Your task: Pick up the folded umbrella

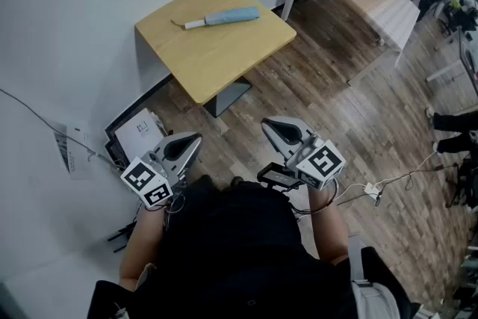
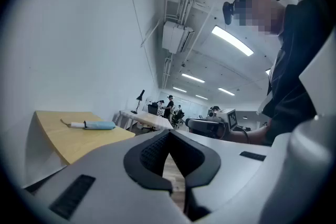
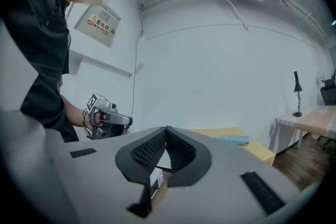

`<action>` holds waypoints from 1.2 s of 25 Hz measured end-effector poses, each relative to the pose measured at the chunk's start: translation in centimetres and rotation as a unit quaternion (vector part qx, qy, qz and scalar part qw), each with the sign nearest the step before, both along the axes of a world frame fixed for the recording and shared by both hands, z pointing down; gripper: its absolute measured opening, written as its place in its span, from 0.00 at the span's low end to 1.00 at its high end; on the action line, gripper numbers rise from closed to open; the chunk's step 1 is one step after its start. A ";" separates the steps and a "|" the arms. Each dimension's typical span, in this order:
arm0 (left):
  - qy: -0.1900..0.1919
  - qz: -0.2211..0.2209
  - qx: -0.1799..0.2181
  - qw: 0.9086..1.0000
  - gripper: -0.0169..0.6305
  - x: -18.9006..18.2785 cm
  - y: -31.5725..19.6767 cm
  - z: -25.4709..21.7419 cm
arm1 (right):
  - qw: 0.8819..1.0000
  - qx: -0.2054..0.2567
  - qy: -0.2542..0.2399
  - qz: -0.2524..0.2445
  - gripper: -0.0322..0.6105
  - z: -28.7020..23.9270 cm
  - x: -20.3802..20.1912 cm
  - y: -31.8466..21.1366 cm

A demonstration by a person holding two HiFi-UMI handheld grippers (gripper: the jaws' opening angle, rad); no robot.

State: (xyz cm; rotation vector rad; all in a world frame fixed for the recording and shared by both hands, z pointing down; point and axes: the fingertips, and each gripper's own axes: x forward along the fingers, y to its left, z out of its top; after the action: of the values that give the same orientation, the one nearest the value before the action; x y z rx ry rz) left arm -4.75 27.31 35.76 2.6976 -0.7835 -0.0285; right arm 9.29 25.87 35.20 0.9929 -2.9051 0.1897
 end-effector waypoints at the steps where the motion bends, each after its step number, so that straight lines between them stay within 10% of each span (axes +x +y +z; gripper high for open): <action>1: 0.002 -0.003 0.003 1.000 0.04 0.1 -0.3 0.0 | 1.000 0.006 0.005 0.000 0.08 -0.1 0.4 -0.5; 30: -0.009 -0.008 -0.031 0.999 0.04 1.9 -2.9 2.2 | 0.999 -0.025 0.006 -0.024 0.08 2.7 0.8 -3.7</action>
State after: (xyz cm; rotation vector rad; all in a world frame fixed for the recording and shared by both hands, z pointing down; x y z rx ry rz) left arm -2.88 24.45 37.98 2.6371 -0.7983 0.0168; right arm 10.10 22.16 37.90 0.9133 -2.8951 0.2515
